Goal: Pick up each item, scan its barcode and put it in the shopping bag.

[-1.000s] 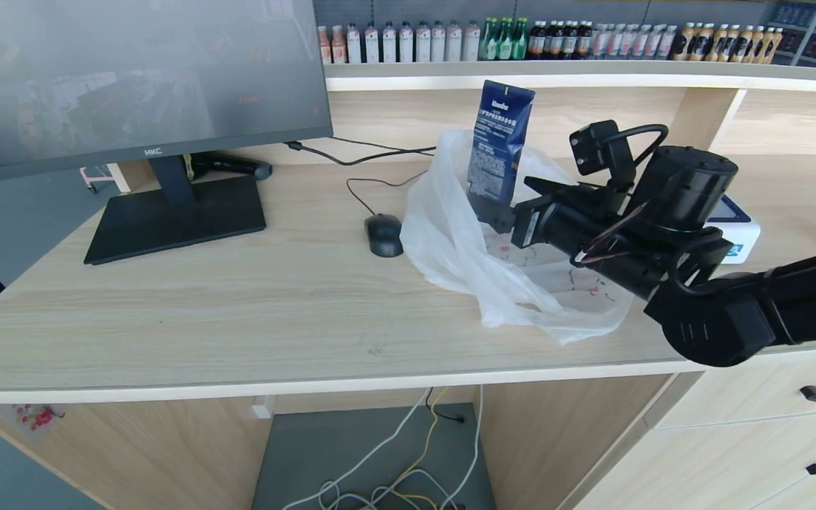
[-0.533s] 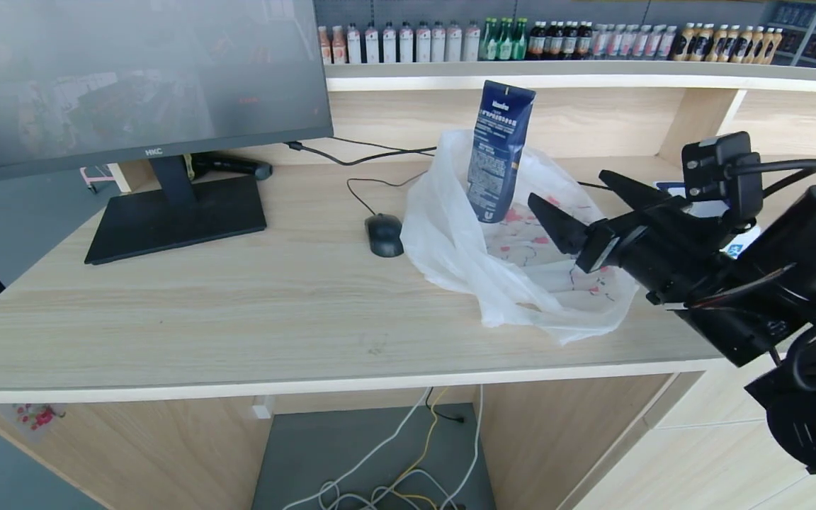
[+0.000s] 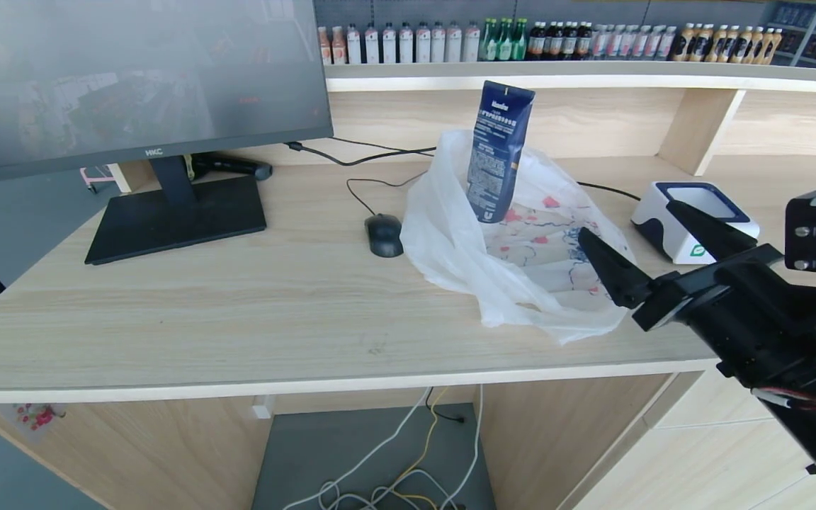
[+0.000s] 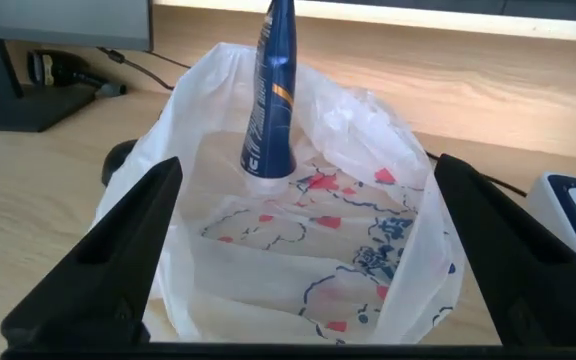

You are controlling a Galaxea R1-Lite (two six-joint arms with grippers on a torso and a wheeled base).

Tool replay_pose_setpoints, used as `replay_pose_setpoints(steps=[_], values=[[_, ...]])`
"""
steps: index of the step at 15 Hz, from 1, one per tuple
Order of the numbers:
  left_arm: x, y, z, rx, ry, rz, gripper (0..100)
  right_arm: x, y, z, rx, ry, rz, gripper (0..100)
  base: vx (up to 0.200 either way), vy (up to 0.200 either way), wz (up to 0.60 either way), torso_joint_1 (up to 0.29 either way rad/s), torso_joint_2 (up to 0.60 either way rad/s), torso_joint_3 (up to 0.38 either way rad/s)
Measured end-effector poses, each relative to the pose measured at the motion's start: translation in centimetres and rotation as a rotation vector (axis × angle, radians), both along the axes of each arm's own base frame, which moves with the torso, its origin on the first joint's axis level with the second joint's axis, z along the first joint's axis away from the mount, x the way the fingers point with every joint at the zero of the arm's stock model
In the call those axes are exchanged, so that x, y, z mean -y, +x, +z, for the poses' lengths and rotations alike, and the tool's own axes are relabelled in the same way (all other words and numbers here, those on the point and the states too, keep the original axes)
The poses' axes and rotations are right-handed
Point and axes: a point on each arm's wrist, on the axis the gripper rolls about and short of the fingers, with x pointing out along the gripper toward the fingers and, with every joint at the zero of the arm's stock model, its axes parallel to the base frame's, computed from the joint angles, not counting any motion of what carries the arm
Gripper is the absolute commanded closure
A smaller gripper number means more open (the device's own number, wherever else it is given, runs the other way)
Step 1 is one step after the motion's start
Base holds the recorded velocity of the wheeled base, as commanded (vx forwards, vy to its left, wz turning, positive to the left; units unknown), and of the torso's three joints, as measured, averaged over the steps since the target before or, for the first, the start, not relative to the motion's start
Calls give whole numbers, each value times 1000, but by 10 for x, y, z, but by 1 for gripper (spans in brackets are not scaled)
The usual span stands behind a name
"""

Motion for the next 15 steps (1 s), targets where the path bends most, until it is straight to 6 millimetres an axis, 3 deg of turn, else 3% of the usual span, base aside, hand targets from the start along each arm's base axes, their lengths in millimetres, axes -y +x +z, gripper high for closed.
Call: replay_pose_setpoints(steps=[6, 12, 15], values=[[0, 0, 0, 0, 0, 0, 100, 2, -20, 0, -12, 33, 53, 0, 0, 0, 0, 0, 0, 0], [0, 0, 0, -1, 1, 0, 100, -4, -26, 2, -2, 40, 94, 0, 0, 0, 0, 0, 0, 0], [0, 0, 0, -1, 2, 0, 100, -6, -23, 1, -7, 36, 96, 0, 0, -200, 0, 6, 2, 2]])
